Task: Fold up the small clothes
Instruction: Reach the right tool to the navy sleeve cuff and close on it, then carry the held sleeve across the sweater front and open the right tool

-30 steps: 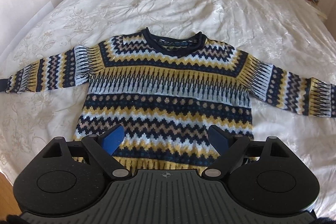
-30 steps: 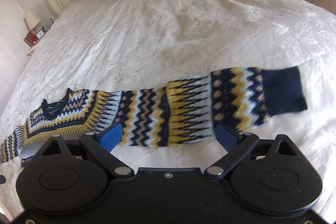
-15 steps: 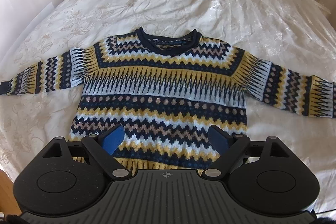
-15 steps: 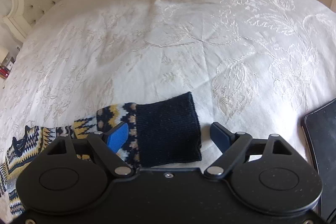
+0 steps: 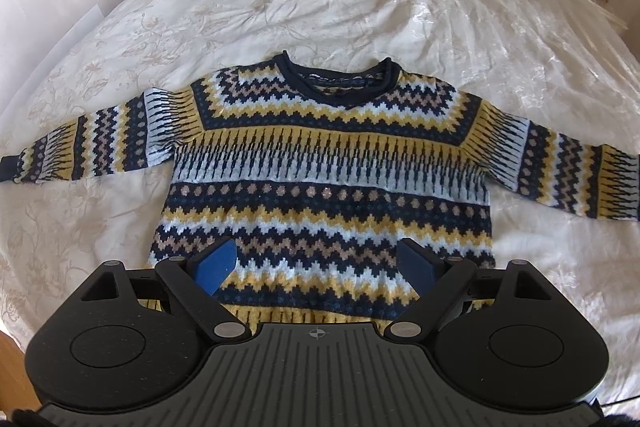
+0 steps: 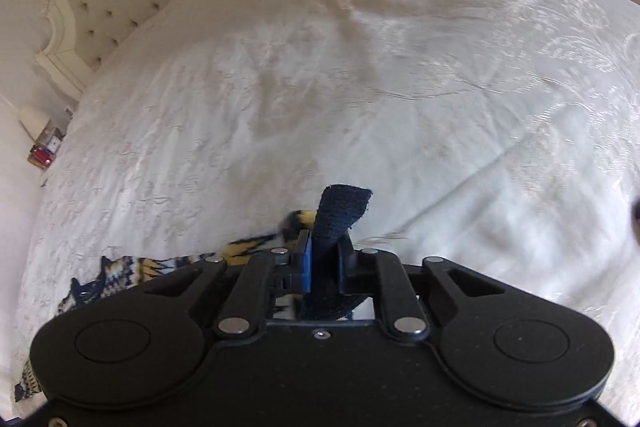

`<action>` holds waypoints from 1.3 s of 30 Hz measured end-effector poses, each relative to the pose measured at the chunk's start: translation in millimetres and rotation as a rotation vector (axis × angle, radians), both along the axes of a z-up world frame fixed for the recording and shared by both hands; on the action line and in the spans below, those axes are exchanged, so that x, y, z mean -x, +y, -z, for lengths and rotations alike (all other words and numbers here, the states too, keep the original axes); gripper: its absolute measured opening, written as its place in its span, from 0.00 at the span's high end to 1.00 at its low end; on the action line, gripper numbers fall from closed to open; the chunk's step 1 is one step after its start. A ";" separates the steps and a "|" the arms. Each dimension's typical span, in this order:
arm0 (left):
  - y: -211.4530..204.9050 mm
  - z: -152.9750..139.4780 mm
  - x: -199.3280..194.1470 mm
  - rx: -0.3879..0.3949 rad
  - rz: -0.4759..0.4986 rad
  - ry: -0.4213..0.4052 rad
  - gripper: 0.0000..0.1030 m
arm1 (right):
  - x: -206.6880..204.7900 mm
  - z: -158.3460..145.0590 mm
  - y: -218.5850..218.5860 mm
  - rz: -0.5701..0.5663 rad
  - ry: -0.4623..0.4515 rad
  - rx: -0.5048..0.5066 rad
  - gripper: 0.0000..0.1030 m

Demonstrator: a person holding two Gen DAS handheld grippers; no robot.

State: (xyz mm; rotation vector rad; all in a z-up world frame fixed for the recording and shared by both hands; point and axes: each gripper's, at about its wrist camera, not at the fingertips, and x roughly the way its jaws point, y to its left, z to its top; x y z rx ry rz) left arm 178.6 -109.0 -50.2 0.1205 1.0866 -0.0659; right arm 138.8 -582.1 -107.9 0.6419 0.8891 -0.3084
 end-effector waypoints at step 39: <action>245.6 47.6 -68.6 -0.003 -0.069 0.044 0.15 | -206.7 54.8 548.2 -0.710 -0.073 -0.186 0.45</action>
